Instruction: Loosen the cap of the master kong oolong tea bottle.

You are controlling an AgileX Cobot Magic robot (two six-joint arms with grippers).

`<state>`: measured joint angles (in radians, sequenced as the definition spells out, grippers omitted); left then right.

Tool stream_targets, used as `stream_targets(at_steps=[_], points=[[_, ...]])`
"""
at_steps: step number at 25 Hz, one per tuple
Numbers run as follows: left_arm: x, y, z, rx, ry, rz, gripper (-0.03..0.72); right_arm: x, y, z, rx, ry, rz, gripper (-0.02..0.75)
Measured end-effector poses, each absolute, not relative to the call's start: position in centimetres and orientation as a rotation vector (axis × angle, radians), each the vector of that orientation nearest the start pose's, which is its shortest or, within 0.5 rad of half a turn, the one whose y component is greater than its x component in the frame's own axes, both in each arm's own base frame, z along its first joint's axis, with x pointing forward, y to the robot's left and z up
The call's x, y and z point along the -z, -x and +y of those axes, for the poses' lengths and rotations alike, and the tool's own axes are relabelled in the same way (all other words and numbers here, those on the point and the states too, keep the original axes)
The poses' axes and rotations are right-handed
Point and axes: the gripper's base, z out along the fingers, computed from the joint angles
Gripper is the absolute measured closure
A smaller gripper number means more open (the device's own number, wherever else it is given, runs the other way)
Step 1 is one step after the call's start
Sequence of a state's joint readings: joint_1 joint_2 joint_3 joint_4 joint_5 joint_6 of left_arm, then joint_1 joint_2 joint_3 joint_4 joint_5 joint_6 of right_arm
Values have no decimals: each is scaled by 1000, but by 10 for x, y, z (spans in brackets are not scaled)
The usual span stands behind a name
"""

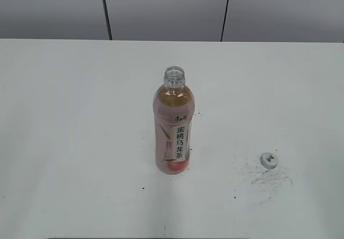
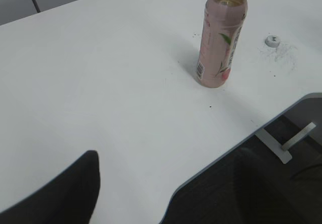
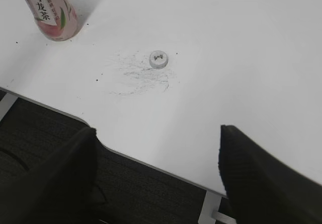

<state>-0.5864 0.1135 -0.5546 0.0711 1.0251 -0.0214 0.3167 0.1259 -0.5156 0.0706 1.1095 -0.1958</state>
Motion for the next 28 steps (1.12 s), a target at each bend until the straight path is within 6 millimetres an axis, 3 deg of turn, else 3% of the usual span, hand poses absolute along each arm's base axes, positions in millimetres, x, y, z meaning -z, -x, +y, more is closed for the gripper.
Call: stream_targets(at_steps=[6,12,17,28], points=[[-296,-10,0,266,-536,2000,198,-278,-8,8,-142,533,2131,172],[-296,2,6,91,-224,1979,198,-278,5,5,-24,310,2076,172],[-295,11,6,-36,-22,1946,198,-277,10,5,-10,285,2050,172],[-295,11,6,-58,7,1946,198,-278,10,5,-10,285,2049,172]])
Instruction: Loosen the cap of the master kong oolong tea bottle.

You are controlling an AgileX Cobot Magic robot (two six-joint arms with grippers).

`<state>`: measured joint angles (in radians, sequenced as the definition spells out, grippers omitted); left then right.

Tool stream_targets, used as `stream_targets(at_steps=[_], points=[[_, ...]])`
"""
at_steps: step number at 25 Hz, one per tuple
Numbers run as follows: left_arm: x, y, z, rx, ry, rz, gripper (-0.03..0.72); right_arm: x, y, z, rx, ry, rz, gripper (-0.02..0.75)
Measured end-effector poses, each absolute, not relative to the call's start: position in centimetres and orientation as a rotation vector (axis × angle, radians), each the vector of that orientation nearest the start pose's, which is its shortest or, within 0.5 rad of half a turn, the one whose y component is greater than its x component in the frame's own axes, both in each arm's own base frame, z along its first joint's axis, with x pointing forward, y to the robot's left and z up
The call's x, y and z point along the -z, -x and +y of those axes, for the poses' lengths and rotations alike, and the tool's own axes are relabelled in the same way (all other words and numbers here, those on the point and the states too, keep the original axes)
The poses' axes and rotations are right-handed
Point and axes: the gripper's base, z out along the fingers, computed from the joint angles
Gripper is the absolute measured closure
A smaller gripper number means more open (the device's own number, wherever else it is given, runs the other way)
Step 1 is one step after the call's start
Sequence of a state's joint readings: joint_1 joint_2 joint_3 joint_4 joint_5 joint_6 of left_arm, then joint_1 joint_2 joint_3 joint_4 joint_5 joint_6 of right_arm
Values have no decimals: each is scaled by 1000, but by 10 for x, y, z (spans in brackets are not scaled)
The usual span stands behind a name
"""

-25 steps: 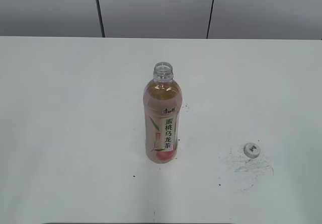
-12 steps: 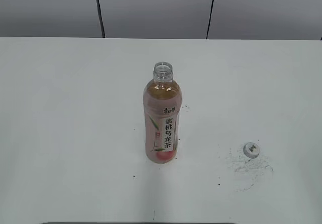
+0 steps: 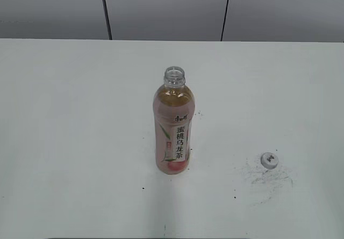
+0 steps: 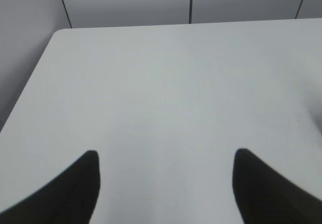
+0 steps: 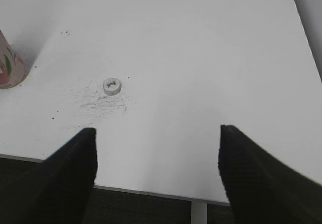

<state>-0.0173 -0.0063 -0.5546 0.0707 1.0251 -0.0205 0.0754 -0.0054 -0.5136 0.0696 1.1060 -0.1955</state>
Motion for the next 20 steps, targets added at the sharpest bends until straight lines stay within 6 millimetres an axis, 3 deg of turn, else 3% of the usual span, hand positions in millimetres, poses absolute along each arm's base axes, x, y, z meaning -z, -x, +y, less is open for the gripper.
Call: stream_targets(at_steps=[20], points=[[-295,11,2,-5,5,1948,199,-278,10,5,-10,284,2049,172]])
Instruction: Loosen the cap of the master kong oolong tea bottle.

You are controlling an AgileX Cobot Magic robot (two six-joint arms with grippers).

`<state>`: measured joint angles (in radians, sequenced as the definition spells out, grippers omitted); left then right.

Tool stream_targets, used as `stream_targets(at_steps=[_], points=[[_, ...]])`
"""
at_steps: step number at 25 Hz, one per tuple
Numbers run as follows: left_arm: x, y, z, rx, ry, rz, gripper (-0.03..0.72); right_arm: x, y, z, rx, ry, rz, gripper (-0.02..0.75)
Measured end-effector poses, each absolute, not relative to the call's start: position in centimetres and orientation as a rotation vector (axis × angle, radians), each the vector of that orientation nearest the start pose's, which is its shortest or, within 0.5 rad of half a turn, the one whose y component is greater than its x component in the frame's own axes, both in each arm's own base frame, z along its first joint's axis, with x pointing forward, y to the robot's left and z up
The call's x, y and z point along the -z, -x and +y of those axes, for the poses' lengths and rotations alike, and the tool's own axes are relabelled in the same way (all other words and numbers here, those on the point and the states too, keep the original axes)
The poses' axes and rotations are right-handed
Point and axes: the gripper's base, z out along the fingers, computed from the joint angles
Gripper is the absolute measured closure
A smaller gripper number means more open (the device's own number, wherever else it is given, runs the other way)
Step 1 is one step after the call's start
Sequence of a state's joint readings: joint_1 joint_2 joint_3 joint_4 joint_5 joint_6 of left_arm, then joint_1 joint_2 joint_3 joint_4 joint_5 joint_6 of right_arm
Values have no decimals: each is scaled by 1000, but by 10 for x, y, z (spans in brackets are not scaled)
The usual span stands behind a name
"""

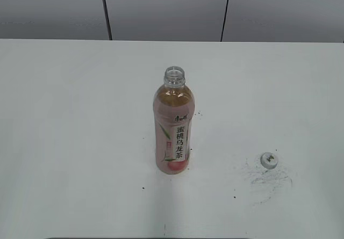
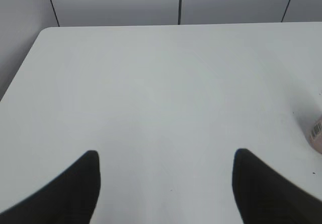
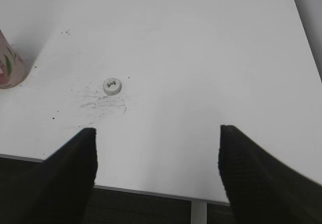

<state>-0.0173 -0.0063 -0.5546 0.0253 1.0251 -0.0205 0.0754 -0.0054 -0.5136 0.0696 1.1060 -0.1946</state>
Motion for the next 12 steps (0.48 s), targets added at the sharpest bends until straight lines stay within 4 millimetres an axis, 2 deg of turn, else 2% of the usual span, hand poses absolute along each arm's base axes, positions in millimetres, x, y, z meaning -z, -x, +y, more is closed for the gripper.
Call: stream_targets(at_steps=[12], points=[[-295,11,2,-1,4,1948,227,-278,10,5,-10,284,2049,172]])
